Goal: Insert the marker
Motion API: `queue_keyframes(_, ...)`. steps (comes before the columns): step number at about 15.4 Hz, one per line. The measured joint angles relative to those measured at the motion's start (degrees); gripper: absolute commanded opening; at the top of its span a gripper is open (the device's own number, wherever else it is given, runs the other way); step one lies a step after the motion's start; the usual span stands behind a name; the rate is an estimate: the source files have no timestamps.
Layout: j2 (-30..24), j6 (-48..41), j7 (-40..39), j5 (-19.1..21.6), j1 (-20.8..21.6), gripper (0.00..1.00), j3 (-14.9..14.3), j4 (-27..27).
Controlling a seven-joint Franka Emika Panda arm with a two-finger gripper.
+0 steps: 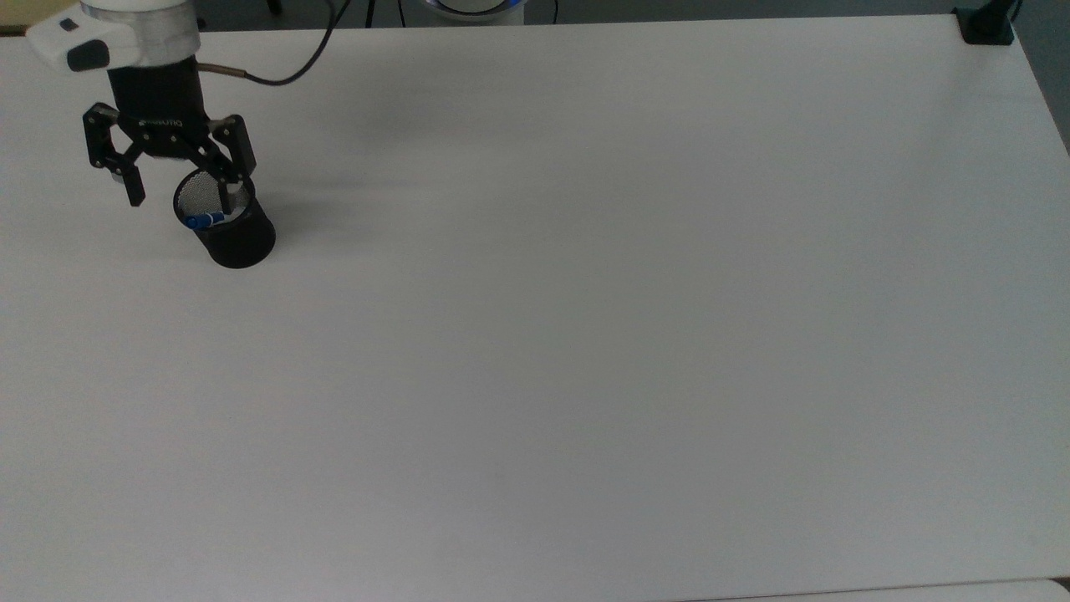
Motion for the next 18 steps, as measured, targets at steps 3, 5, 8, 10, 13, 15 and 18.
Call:
queue_keyframes(3, -4.2, -20.4, -1.2, 0.0, -0.2, 1.0, -2.4, 6.7)
queue_keyframes(5, -5.3, -33.2, -1.3, 0.0, -0.2, 1.0, -3.6, 12.0)
queue_keyframes(8, -6.3, -47.8, -0.9, 0.0, -0.2, 1.0, -4.6, 19.2)
queue_keyframes(10, -7.4, -53.5, 2.2, 0.3, 0.5, 1.0, -4.6, 21.5)
queue_keyframes(13, -9.7, -56.7, 10.5, 0.3, 3.8, 1.0, -4.6, 22.2)
queue_keyframes(15, -11.0, -57.2, 17.0, 0.3, 7.7, 1.0, -5.4, 22.2)
queue_keyframes(18, -11.4, -57.2, 26.1, -1.4, 14.2, 1.0, -6.0, 22.2)
